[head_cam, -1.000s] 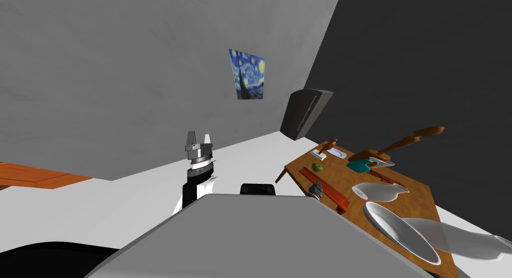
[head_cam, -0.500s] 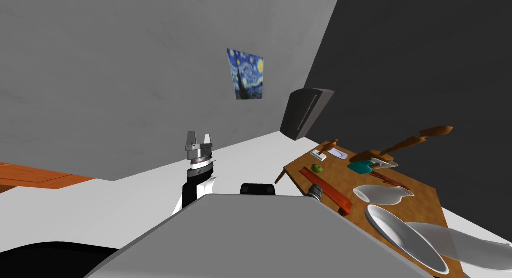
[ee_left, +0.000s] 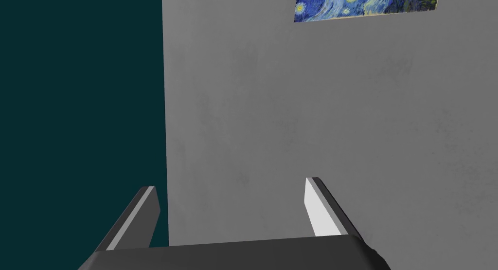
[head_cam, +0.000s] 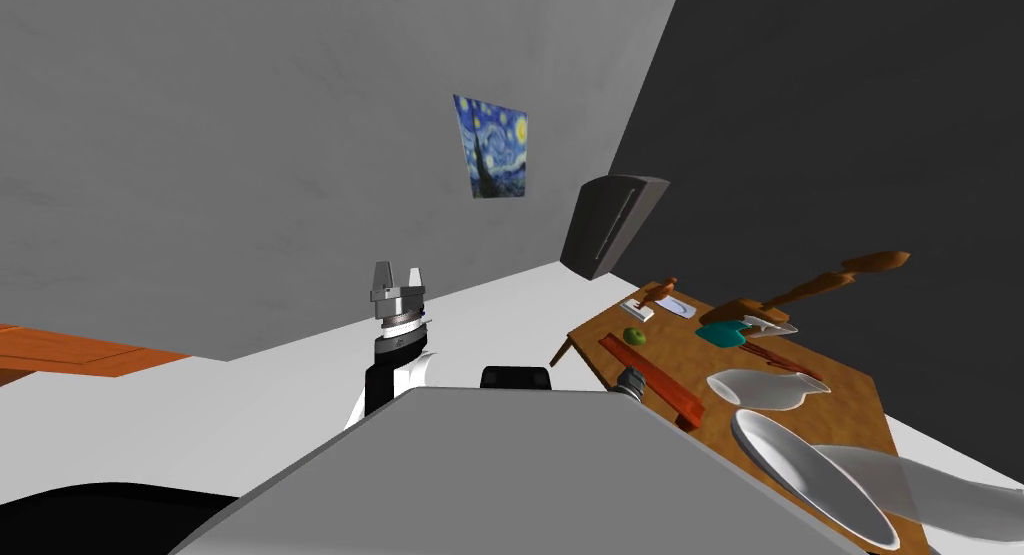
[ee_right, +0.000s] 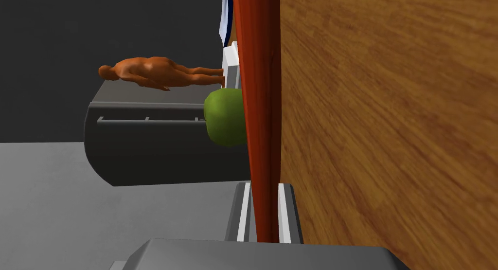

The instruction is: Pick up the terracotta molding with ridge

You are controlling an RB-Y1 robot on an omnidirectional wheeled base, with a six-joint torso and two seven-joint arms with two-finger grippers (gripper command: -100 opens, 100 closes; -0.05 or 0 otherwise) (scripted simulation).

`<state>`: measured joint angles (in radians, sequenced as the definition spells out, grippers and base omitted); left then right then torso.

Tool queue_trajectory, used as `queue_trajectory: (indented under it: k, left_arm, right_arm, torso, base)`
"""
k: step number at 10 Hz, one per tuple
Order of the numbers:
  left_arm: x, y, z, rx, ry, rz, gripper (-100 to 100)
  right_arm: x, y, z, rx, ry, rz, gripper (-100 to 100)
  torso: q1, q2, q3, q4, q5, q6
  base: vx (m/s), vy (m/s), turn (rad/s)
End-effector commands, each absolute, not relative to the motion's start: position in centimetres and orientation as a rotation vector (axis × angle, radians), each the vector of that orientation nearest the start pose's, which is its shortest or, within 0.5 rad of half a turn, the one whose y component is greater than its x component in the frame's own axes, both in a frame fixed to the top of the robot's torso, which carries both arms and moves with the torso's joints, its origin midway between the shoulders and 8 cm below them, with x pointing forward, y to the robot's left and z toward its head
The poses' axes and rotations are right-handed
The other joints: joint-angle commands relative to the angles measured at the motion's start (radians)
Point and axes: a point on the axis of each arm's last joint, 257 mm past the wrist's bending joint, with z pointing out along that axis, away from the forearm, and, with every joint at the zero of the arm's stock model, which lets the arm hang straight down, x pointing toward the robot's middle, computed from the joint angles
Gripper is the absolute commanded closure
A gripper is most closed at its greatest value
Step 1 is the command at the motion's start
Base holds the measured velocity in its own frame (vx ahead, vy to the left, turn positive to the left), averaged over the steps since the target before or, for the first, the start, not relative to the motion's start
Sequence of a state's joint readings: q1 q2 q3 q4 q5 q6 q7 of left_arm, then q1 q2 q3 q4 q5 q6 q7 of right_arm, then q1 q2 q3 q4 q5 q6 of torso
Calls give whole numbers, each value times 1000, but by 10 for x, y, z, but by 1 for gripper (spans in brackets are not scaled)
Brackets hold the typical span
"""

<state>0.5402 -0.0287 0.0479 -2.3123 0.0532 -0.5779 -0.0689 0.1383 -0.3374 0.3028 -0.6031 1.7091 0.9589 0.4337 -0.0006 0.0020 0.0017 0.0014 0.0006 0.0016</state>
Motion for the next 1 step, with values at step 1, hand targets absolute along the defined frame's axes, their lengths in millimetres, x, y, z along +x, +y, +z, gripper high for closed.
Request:
queue_trajectory:
  k: [1]
  left_arm:
    - [315,304,41,-617,520,-1220,0]
  right_arm:
    - [222,-549,-489,-830,2102,-1689,0]
  torso:
    - [0,0,0,0,0,0]
  base:
    - [0,0,0]
